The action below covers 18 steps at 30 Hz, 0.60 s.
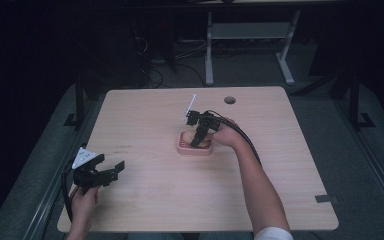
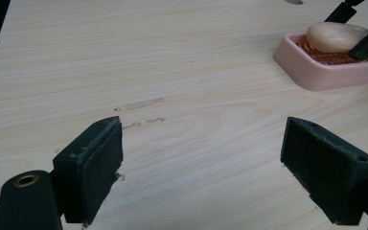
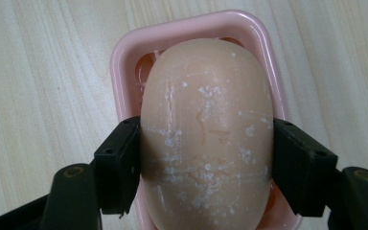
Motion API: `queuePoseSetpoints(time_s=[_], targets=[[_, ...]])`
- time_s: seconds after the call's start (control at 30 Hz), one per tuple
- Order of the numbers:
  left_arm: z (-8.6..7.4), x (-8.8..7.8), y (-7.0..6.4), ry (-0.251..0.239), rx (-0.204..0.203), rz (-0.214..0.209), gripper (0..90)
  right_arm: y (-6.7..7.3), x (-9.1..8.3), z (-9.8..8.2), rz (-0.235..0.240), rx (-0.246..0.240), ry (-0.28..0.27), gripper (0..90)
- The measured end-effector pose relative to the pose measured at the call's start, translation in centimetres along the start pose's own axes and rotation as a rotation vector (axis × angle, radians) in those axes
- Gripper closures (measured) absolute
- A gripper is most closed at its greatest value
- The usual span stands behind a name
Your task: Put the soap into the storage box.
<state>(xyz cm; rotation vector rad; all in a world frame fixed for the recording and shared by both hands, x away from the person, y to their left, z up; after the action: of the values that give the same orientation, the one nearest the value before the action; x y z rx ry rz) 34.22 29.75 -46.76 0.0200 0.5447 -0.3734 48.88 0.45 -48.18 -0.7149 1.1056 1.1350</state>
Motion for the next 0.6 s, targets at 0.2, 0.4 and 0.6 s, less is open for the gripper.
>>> queuePoseSetpoints(time_s=[0.2, 0.4, 0.6], targets=[[0.03, -0.05, 0.10, -0.004, -0.003, 0.003, 14.3, -0.11, 0.04, -0.07, -0.001, -0.002, 0.005, 31.6], [0.04, -0.08, 0.16, -0.007, -0.005, 0.003, 14.2, -0.13, 0.17, 0.00, -0.003, -0.001, 0.007, 31.5], [0.05, -0.17, 0.21, -0.008, -0.003, 0.002, 14.2, -0.01, 0.19, 0.08, -0.007, -0.004, 0.020, 31.5]])
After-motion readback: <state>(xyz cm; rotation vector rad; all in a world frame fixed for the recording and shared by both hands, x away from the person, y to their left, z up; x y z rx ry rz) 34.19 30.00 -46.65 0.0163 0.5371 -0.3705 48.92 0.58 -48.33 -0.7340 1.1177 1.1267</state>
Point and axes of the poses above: each handheld gripper's, and its own axes: x roughly forward along the jaws, z roughly out of its top, y roughly to its left, the point moved 7 cm from there along x, roughly forward along the jaws, and after that the axes turned 2 degrees about z, right-handed, at the moved point
